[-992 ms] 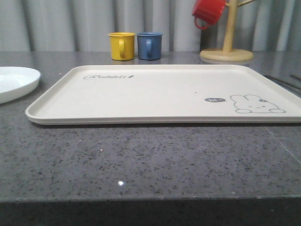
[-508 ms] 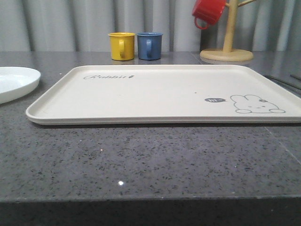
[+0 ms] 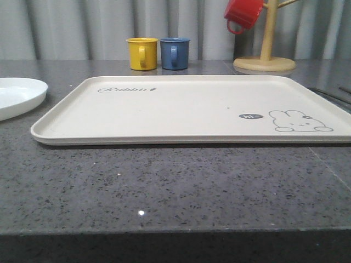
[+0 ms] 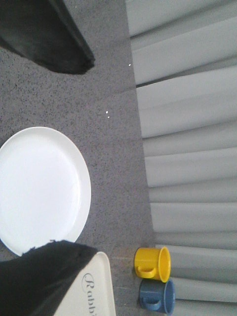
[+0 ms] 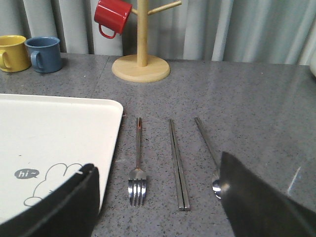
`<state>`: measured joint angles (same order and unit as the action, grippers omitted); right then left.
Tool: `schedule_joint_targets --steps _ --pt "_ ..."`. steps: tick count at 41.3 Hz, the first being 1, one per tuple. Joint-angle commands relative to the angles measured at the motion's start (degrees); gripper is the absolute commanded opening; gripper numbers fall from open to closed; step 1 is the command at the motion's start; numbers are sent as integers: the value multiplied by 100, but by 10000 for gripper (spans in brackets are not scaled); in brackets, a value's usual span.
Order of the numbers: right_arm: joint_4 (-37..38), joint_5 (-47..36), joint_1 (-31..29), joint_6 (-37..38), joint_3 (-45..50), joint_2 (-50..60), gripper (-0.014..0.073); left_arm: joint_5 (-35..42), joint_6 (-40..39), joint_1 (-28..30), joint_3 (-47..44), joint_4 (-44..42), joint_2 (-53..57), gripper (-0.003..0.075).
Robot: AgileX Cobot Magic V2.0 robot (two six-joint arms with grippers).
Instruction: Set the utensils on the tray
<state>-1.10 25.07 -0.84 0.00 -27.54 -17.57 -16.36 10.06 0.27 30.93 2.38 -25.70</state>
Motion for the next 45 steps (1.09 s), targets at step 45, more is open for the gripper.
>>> schedule_joint_targets --steps 45 --pt "24 -506 -38 0 -195 -98 537 -4014 167 -1848 3900 -600 -6279 365"
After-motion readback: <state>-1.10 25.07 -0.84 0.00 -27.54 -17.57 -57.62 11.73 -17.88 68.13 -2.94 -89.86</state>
